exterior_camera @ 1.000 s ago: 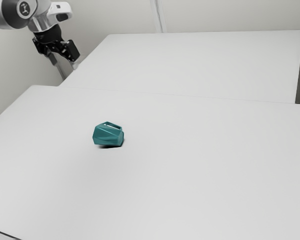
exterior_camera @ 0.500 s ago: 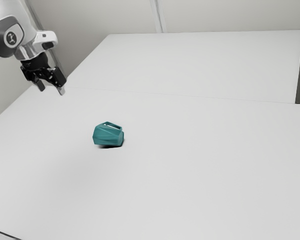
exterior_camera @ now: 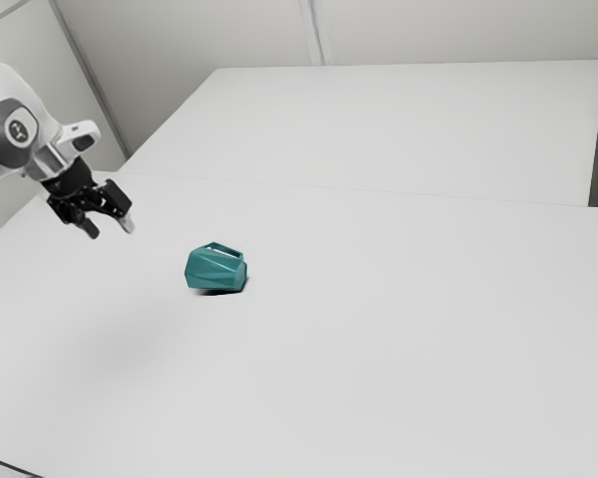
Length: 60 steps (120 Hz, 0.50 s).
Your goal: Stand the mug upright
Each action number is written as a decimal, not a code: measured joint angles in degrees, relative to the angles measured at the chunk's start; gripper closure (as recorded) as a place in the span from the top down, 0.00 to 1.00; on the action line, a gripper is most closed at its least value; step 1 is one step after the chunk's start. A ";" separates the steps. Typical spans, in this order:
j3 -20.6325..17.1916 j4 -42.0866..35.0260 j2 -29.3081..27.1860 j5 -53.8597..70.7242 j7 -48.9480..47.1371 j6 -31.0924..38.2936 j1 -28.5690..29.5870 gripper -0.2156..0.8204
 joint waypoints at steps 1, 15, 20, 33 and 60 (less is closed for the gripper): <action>0.02 -0.06 0.20 -0.36 0.19 0.11 0.06 0.77; 0.28 -0.64 2.17 -5.16 3.24 1.43 0.62 0.77; 0.91 -0.72 2.97 -6.89 4.50 1.78 0.43 0.77; 2.85 -0.78 5.51 -12.31 8.59 2.38 0.51 0.77; 5.44 -0.71 10.80 -24.38 19.01 2.95 2.47 0.77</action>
